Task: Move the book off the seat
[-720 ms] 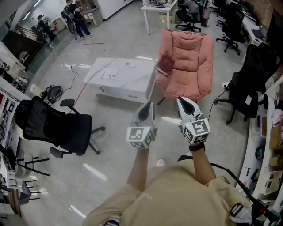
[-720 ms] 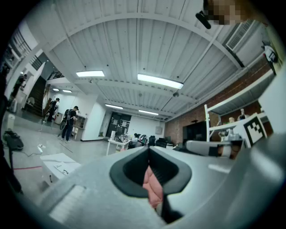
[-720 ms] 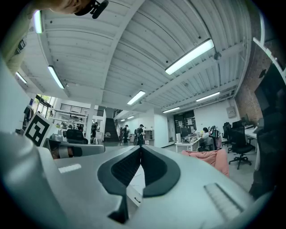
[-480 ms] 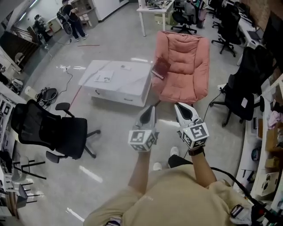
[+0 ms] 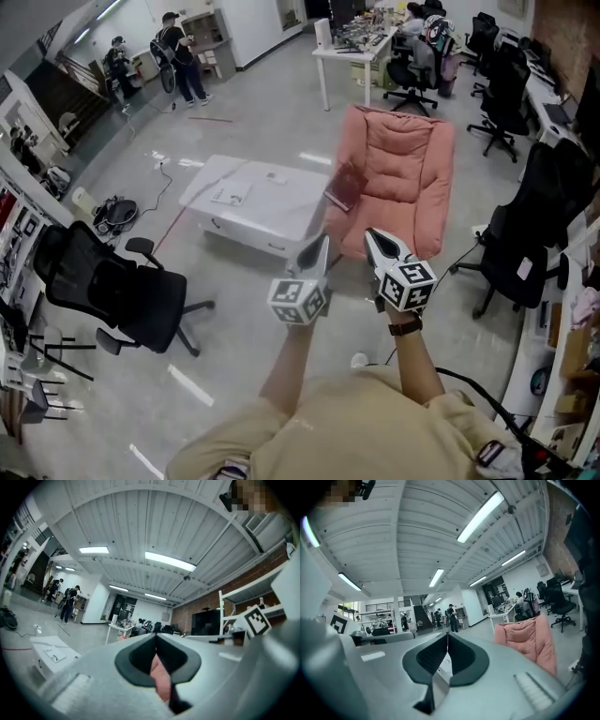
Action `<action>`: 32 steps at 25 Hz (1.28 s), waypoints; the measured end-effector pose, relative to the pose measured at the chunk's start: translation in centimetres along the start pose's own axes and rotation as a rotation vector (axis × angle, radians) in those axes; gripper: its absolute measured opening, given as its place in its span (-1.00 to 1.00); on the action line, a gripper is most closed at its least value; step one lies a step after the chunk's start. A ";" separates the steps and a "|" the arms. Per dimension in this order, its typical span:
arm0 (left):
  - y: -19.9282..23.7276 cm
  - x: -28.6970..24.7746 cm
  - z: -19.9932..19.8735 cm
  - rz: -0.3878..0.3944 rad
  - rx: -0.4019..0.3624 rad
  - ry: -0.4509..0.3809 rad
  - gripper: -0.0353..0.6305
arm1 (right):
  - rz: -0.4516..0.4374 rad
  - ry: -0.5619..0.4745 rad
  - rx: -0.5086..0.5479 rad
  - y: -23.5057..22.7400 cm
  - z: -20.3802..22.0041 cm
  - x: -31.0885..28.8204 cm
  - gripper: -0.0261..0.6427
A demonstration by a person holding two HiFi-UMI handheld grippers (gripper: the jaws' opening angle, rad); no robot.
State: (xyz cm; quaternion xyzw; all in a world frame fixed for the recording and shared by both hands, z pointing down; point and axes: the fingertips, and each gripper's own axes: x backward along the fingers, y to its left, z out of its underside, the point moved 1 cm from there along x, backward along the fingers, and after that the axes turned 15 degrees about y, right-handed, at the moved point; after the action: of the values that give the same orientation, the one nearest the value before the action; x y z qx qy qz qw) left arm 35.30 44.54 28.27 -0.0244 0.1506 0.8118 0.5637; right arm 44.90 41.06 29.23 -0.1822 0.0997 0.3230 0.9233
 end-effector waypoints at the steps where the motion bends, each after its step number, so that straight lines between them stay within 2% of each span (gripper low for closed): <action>1: -0.4 -0.9 0.0 -0.007 -0.009 0.005 -0.88 | -0.005 -0.013 -0.004 -0.9 -0.6 0.1 -0.90; 3: -1.1 -2.5 0.6 -0.016 -0.003 0.027 -0.88 | -0.014 -0.032 -0.022 -2.8 -1.2 0.2 -0.90; 7: -1.1 -5.9 1.8 -0.003 0.089 0.097 -0.88 | -0.045 -0.006 -0.059 -5.3 -0.9 -0.9 -0.90; 10: -1.2 -8.1 2.3 -0.016 0.080 0.132 -0.88 | -0.056 0.024 -0.064 -6.9 -0.3 -1.2 -0.90; 14: -1.1 -11.3 2.4 0.031 0.059 0.138 -0.88 | -0.021 0.036 -0.084 -10.3 0.0 -2.0 -0.90; 18: 0.9 -15.5 3.3 0.072 0.067 0.171 -0.88 | 0.027 0.088 -0.127 -14.2 1.0 -4.4 -0.90; 24: 6.7 -22.1 1.6 0.073 0.001 0.191 -0.88 | 0.067 0.150 -0.144 -18.6 -0.5 -10.4 -0.90; 29: 14.7 -27.1 -0.1 0.070 0.021 0.207 -0.88 | 0.112 0.149 -0.165 -22.2 -2.2 -18.7 -0.90; 32: 19.8 -29.6 -0.5 0.061 0.023 0.239 -0.88 | 0.092 0.188 -0.205 -23.6 -2.4 -24.8 -0.90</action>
State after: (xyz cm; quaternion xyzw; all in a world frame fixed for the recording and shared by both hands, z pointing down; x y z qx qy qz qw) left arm 27.75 11.23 38.33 -0.1100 0.2269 0.8180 0.5170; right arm 40.53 9.13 40.95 -0.3001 0.1608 0.3551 0.8706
